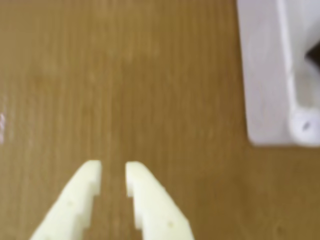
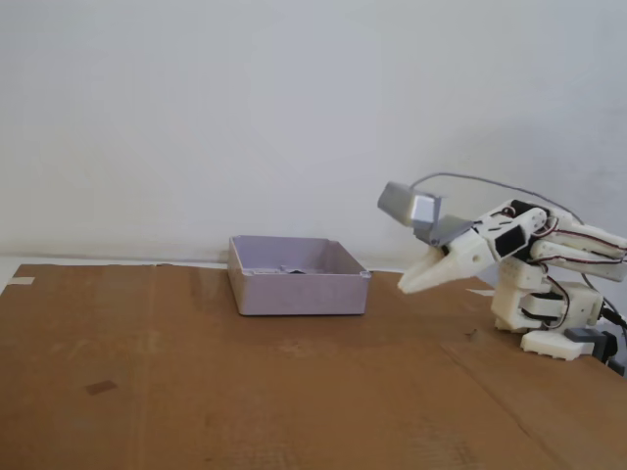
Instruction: Grasp a block and put it in the box.
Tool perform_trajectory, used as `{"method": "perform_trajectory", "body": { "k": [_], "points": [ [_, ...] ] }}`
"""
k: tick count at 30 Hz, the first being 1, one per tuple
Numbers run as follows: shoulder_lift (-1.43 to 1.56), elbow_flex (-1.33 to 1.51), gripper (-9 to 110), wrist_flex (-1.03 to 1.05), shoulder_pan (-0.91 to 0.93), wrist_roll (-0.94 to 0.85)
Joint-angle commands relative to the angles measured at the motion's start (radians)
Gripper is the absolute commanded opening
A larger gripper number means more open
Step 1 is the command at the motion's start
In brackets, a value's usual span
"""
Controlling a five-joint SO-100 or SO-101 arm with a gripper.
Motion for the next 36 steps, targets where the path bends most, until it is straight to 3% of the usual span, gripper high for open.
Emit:
{"method": "perform_trajectory", "body": {
  "k": [1,30,36],
  "points": [
    [0.063,0.040,5,0.094,0.003,-0.005],
    [0.132,0.038,5,0.741,0.003,0.005],
    [0.132,0.037,5,0.747,0.003,-0.002]
  ]
}}
